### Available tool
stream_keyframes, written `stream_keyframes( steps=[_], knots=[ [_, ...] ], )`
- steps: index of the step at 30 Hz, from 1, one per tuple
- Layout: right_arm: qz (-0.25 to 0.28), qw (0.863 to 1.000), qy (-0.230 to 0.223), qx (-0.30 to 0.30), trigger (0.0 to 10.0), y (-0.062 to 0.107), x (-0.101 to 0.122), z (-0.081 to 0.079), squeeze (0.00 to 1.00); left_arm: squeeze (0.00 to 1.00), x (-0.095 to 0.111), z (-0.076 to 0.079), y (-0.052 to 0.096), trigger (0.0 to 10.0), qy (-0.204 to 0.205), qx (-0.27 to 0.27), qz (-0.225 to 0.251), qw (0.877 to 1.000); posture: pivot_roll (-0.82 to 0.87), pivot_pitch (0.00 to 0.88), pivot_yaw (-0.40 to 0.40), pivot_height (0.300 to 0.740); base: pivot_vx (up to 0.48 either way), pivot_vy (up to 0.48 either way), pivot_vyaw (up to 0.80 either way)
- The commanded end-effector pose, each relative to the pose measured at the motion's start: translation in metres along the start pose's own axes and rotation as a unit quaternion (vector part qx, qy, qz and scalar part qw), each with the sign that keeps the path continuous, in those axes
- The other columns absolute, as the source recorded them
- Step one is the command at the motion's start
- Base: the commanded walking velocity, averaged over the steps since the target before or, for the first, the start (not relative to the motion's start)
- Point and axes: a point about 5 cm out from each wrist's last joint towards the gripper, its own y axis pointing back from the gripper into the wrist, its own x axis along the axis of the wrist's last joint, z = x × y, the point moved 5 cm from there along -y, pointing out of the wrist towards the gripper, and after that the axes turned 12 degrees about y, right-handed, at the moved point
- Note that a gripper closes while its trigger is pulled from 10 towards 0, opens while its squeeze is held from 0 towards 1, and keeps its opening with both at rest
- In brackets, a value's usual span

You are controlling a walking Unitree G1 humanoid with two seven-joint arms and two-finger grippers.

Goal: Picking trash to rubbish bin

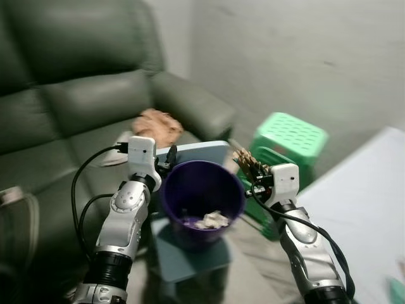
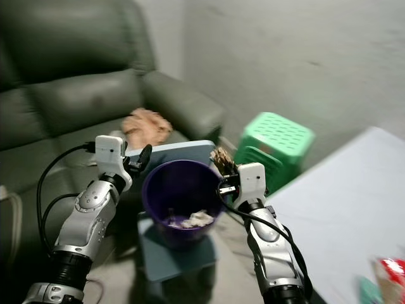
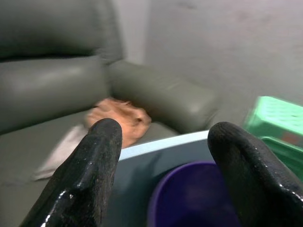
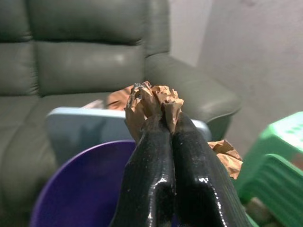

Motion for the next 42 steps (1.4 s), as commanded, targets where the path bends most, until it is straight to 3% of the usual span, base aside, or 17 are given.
stream_keyframes(
  steps=[1,6,12,16,26,31,42],
  knots=[
    [-0.002,1.000,0.001,-0.010,10.0,0.003,0.000,0.009,0.00,0.00,-0.005,0.008,-0.002,10.0,0.000,-0.004,-0.011,1.000,0.03,0.000,-0.106,0.740,0.000,0.000,0.80],
    [-0.005,1.000,-0.020,-0.019,10.0,0.004,-0.001,0.009,0.00,0.00,-0.006,0.011,-0.002,10.0,-0.002,-0.009,-0.013,1.000,0.03,0.000,-0.107,0.740,0.000,0.000,0.32],
    [-0.056,0.997,-0.046,-0.030,10.0,0.002,-0.011,0.009,0.00,0.00,-0.012,0.017,0.002,10.0,-0.014,-0.028,-0.024,0.999,0.03,0.000,-0.112,0.740,0.000,0.000,0.00],
    [-0.061,0.996,-0.050,-0.033,10.0,0.002,-0.012,0.011,0.00,0.00,-0.014,0.019,0.004,10.0,-0.020,-0.038,-0.028,0.999,0.04,0.000,-0.114,0.740,0.000,0.000,0.00],
    [-0.057,0.998,-0.013,0.003,10.0,-0.011,0.000,0.021,0.00,0.00,-0.030,0.048,0.025,10.0,-0.026,-0.111,-0.049,0.992,0.03,0.000,-0.134,0.740,0.000,0.000,0.00],
    [-0.048,0.998,0.016,0.043,10.0,-0.030,0.011,0.021,0.00,0.00,-0.034,0.071,0.044,10.0,-0.004,-0.150,-0.059,0.987,0.04,0.043,-0.162,0.740,0.000,0.000,0.00],
    [-0.073,0.992,0.035,0.101,10.0,-0.062,0.011,-0.003,0.00,0.00,-0.023,0.086,0.073,10.0,0.023,-0.158,-0.060,0.985,0.10,0.170,-0.204,0.740,0.000,0.000,0.00]
  ],
)
